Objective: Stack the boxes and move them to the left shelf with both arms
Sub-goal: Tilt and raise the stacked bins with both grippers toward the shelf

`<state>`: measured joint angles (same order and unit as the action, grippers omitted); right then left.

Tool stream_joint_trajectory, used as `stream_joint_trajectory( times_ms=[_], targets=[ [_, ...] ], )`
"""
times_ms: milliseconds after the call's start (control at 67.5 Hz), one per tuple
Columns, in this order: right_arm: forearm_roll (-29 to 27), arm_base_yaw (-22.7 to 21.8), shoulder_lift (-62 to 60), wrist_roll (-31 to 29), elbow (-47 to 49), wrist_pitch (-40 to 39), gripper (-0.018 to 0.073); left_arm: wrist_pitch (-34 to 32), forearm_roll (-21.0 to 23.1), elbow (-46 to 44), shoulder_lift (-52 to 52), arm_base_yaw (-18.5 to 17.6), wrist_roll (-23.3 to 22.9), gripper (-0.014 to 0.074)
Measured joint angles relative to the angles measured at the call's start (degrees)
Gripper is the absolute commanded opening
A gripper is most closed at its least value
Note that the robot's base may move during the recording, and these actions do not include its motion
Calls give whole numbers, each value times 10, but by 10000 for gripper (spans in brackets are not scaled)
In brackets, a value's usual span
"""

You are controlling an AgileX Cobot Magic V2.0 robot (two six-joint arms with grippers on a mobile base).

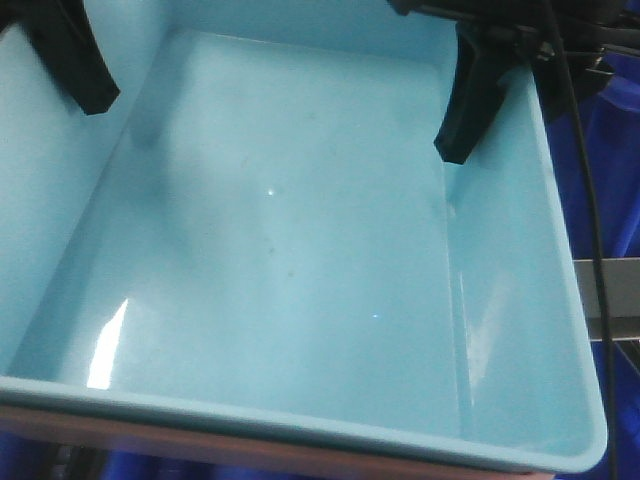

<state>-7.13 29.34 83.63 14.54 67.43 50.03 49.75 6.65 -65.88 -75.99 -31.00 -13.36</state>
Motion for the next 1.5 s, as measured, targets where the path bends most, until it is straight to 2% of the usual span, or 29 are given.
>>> stream_joint_trajectory(
  times_ms=[1408,1497],
  targets=[
    [7,0,-1,0,0,-18,58,2,14,0,0,2,-6,-3],
    [8,0,-1,-3,3,-17,58,-3,14,0,0,2,4,-3]
  ],
)
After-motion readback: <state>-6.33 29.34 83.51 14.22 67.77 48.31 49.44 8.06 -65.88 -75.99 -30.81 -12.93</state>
